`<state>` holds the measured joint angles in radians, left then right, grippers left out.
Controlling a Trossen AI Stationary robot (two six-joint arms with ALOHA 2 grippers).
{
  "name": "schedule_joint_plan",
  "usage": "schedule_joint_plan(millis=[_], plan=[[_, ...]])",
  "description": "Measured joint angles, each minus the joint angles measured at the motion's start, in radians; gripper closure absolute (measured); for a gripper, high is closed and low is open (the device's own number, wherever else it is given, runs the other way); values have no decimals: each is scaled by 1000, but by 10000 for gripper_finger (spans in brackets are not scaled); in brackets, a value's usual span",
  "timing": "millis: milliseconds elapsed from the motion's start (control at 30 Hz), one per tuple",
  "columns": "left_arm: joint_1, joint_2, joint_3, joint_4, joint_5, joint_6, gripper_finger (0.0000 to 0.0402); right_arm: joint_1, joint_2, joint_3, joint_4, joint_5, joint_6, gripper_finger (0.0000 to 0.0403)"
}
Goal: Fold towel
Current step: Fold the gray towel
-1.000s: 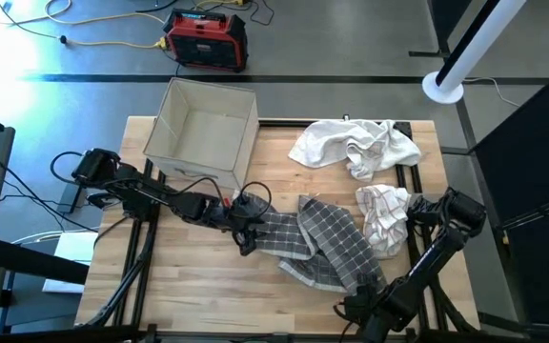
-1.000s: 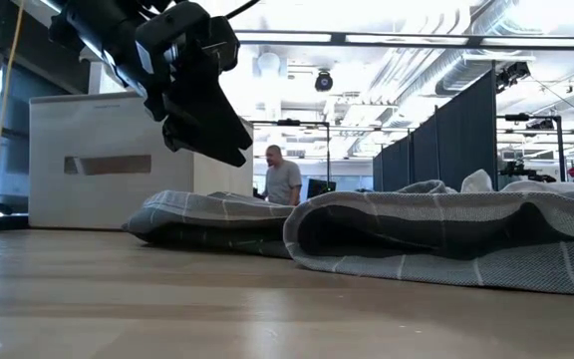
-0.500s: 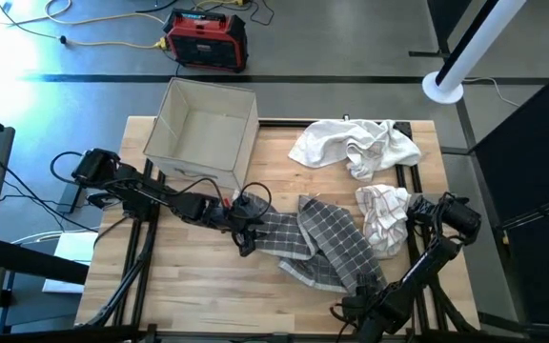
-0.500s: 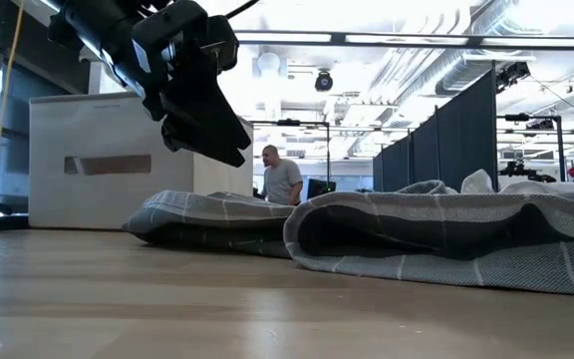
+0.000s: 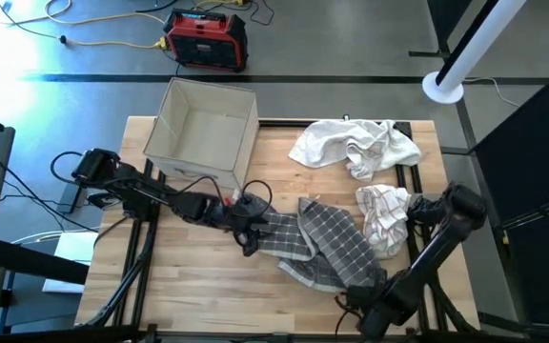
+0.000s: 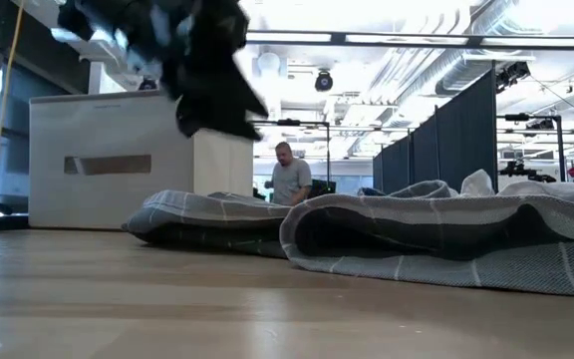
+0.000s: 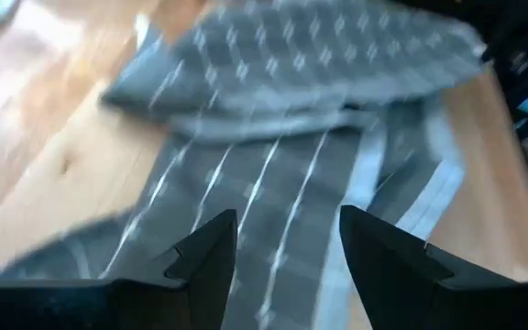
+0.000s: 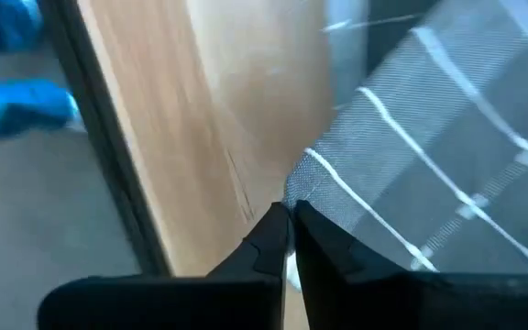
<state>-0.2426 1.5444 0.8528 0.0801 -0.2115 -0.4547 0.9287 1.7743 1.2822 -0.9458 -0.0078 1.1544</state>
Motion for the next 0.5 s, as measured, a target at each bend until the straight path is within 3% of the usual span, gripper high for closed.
schedule_joint_plan(millis=[167,267,333,500], plan=[[2,10,111,77,-15,148,216,1,-132,1,6,-3,20,402],[37,64,162,190,121,229,218,-2,-163,-2,-17,5,41,402],[48,127,207,187,156,279,225,-6,-170,-2,-28,11,43,402],[45,320,355,194,58,448,236,-15,-161,-2,-59,13,51,402]])
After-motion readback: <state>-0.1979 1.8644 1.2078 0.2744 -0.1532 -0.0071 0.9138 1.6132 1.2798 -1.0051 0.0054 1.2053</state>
